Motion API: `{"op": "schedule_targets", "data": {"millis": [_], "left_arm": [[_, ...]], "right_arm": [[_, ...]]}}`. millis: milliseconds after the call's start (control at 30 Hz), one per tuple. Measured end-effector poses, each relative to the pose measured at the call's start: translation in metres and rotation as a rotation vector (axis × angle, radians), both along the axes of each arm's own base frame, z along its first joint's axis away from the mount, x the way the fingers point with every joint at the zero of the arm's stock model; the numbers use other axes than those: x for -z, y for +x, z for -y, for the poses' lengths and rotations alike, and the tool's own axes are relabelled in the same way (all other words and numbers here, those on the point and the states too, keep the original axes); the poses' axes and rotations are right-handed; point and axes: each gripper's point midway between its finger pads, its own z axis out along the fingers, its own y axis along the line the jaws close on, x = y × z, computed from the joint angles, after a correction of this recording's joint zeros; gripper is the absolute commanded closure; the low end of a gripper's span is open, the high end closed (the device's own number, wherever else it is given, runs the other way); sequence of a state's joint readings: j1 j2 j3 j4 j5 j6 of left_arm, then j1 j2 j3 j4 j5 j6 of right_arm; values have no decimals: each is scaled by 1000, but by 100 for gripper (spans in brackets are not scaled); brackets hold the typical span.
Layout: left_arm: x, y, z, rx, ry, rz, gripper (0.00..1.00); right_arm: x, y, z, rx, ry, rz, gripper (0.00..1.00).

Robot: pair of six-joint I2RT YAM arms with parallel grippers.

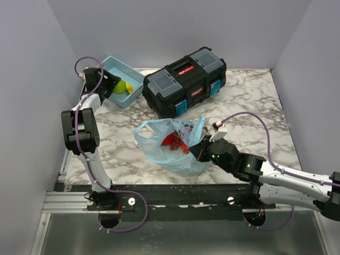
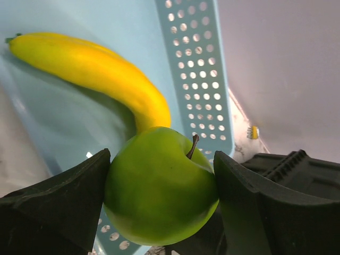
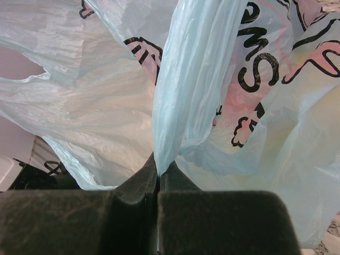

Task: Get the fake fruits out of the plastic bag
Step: Place the fake fruit in the bin, then take out the fake fruit from the plastic bag.

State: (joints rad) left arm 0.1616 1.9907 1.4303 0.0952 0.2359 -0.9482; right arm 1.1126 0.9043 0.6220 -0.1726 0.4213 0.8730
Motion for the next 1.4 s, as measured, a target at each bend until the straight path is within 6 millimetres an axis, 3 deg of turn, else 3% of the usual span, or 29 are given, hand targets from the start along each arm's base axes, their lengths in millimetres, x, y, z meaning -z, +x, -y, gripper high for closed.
{"op": "schedule_targets", "data": {"millis": [67, 133, 233, 467, 700, 767, 933, 1000, 1100, 1233, 1400], "left_arm": [[7, -3, -3, -10, 15, -27, 27], [7, -4, -6, -18, 29, -42, 13], [2, -3, -10, -30, 48, -50, 1], [-21, -6, -18, -62, 83, -84, 3], [-74, -42, -3, -57, 90, -56, 6], [-98, -69, 21, -24, 84, -1, 8], [-159, -144, 103, 155, 76, 186, 10], [-179, -179, 135, 256, 97, 264, 12], [-197, -224, 165, 389, 145, 361, 15], [-200, -283, 189, 556, 210, 470, 17], [-175, -364, 234, 883, 292, 557, 24]], "right_arm": [[0, 0, 0, 1, 1, -1, 99], [0, 0, 0, 1, 2, -1, 99], [0, 0, 0, 1, 2, -1, 99], [0, 0, 0, 0, 3, 0, 99], [-3, 0, -1, 0, 11, 5, 99], [-5, 0, 0, 0, 18, 8, 99], [-13, -1, 2, 0, 42, 20, 99], [-16, -2, 3, 0, 53, 25, 99], [-21, -3, 7, 1, 69, 32, 99], [-27, -6, 11, 1, 95, 45, 99], [-32, -6, 13, 1, 108, 52, 99]]}}
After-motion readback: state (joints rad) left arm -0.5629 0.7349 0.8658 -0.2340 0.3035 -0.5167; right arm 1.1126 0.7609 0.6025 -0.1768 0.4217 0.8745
